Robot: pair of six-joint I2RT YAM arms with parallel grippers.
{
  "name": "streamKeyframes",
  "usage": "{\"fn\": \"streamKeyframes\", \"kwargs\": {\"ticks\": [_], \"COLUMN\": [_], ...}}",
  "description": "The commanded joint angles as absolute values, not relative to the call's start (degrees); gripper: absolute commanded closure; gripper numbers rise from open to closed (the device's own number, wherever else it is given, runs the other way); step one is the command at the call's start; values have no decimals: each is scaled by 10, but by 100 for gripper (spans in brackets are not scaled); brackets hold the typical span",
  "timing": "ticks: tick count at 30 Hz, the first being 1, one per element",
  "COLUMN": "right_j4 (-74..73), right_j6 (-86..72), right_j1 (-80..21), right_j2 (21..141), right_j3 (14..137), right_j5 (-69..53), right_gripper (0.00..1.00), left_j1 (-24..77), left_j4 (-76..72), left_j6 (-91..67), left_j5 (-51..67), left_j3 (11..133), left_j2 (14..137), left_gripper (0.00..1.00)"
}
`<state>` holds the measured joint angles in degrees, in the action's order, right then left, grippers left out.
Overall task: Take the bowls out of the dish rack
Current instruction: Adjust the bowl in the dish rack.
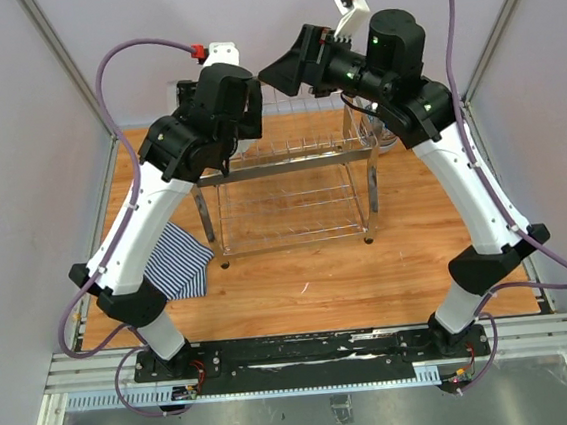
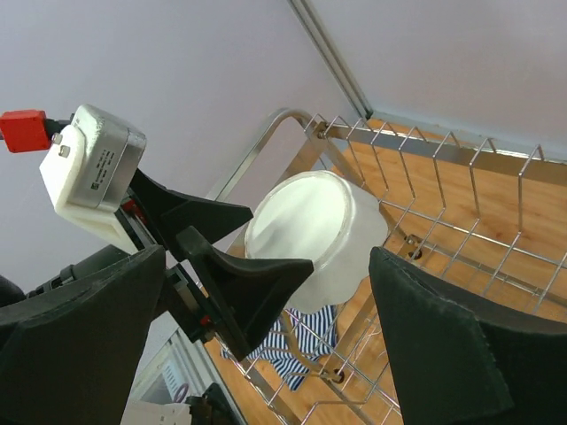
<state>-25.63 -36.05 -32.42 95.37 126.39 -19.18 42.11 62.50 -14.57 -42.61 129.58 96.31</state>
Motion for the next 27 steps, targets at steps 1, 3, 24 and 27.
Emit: {"fn": "streamKeyframes", "kwargs": {"ticks": [1,3,24,27], "right_j4": [-238,-238,-260,-261], "right_j6": [-401,-405,-493,-493], "right_j1": [-317,-316,-303,-303], "right_j2": [972,979,1039,1040], "right_j3": [1263,1268,1287,1278], "right_j5": [-233,-231,-254,-258], "right_gripper": [1,1,1,1], "left_j1": [417,417,417,417], "left_j4": [640,644,637,631], "left_j6": [-154,-152,-147,-139], "left_j5": [-444,-455,-448,-440], "left_j3": [1290,1290,1235,1231], "left_j2": [978,982,949,946], "left_gripper": [8,8,8,8]}}
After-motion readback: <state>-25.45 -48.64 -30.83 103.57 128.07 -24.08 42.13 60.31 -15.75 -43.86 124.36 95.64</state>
